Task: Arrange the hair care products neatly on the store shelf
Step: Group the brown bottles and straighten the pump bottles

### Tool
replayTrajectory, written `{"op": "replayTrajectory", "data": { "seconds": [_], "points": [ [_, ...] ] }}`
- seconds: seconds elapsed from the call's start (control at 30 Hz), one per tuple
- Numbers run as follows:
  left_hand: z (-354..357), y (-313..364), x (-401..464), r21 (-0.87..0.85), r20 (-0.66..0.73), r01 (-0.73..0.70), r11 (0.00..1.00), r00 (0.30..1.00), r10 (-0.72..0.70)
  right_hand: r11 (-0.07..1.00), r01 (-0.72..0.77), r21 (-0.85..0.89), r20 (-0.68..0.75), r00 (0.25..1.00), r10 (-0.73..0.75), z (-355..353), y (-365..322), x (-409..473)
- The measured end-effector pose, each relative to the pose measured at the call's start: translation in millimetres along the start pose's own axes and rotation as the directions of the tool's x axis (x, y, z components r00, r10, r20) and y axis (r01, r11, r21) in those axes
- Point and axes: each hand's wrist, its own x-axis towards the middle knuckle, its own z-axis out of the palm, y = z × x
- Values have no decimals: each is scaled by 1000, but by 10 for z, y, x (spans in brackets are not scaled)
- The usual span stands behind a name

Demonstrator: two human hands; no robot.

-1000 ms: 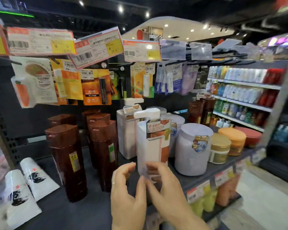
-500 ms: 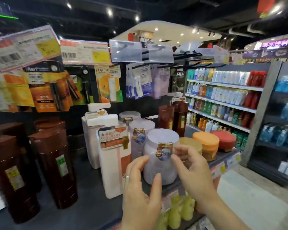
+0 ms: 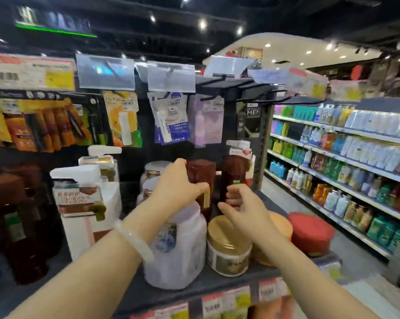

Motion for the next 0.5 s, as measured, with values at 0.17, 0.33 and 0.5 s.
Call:
{"op": "replayTrajectory", "data": {
  "seconds": [0.17,0.33,0.5],
  "points": [
    [92,43,371,-60,82,82,995,994,-77,986,-134,100,186,976,113,207,30,415],
    [206,19,435,-20,82,109,994,991,-107,990,-129,64,371,924,96,244,16,504],
    [188,-4,413,-64,85,127,990,989,-122,999,-51,7,264,963,47,164,102,479]
  ]
}}
